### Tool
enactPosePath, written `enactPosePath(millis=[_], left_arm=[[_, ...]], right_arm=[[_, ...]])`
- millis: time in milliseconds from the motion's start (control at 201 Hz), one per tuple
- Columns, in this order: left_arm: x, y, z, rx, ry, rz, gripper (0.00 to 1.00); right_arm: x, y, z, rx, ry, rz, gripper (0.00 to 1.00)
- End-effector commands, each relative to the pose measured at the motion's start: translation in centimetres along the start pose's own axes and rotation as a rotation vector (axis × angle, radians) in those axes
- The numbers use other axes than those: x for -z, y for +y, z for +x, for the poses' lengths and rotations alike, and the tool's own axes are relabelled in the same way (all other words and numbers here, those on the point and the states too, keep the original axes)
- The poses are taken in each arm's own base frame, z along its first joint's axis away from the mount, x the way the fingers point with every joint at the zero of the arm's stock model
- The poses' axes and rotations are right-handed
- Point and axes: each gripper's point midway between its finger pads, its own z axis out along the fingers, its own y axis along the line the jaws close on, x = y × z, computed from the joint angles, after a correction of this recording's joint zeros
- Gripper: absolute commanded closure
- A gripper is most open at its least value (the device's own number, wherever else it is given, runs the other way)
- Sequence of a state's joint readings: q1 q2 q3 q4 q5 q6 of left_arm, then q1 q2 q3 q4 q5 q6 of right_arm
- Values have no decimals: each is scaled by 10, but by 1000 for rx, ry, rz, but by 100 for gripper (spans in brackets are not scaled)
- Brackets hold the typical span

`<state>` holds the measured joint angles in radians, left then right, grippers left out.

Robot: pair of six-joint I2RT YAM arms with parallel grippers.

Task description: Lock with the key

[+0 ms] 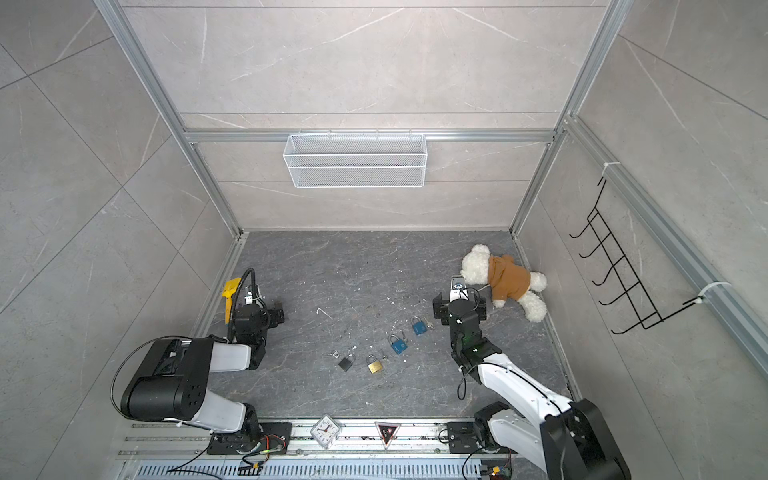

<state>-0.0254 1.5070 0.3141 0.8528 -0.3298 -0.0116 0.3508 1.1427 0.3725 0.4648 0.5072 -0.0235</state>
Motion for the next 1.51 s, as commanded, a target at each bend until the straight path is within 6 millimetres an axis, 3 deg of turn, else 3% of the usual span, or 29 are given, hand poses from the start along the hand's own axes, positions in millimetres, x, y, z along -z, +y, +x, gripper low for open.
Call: enactPosePath(millis=[0, 95, 323, 488, 552, 637, 1503], left_arm=[[-2, -1, -22, 39, -66, 8, 0], [-2, -1, -22, 38, -65, 8, 0], [-2, -1, -22, 38, -64, 11, 0], [-2, -1, -22, 37, -63, 9, 0], [-2, -1, -22, 38, -64, 10, 0], [-2, -1, -23, 38, -65, 9, 0], [-2, -1, -22, 37, -64, 10, 0]], right_arm=[[-13, -5, -11, -59, -109, -1, 0], [-28, -3, 9, -64, -64, -26, 0], [-41, 0, 12, -51, -109, -53, 0], [-49, -4, 31, -121, -69, -135, 0], [-54, -6, 26, -132, -87, -132, 0], [-60, -11, 34, -154, -22, -124, 0], [-64, -12, 32, -168, -16, -154, 0]])
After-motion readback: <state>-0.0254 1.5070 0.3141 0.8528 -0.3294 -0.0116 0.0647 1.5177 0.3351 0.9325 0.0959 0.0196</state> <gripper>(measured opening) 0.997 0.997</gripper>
